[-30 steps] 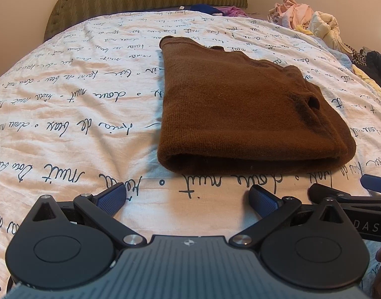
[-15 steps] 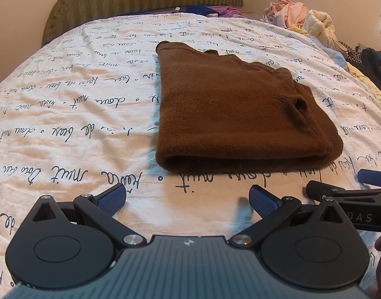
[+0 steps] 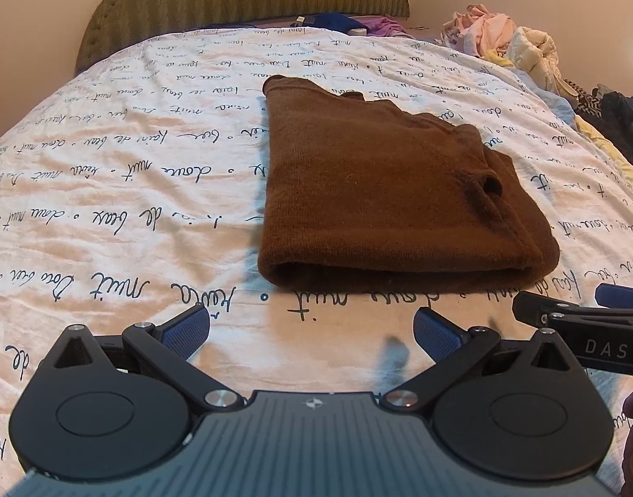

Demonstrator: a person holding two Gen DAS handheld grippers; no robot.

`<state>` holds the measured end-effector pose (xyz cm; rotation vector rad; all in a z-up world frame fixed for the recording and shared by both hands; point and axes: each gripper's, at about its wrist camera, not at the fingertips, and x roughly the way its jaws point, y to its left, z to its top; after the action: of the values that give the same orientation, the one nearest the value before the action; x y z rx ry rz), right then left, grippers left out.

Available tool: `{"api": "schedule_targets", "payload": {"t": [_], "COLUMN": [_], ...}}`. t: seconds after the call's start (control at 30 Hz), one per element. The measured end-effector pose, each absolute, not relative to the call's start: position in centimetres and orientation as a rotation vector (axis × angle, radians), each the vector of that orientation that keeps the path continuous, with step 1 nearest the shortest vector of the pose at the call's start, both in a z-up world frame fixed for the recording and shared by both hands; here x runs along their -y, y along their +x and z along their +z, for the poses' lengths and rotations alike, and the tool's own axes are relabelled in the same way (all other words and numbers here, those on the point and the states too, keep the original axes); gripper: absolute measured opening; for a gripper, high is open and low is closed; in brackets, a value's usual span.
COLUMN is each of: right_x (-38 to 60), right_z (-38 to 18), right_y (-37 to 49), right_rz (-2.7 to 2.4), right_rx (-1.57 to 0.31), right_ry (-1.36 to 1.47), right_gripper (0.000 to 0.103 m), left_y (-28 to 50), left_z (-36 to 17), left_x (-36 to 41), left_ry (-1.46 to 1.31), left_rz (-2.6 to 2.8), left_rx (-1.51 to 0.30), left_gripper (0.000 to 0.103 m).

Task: Fold small clothes

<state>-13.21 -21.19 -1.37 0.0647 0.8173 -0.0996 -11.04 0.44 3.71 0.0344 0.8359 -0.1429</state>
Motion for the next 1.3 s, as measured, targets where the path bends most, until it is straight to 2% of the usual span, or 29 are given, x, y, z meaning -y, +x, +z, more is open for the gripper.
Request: {"api": "schedule_targets", "payload": {"t": [1.3], "right_x": [21.22], "right_z": [-1.29], "right_y": [-13.37], "right_rz": [-0.104], "right_rx": [-0.814], "right_ry": [0.064], "right_gripper": [0.103], "left_y": [-10.81], "left_z": [3.8], "left_x": [-0.5], "left_ry": [0.028], "left_rz": [-0.139], "left_rx": [-0.839], "left_gripper": [0.103]}}
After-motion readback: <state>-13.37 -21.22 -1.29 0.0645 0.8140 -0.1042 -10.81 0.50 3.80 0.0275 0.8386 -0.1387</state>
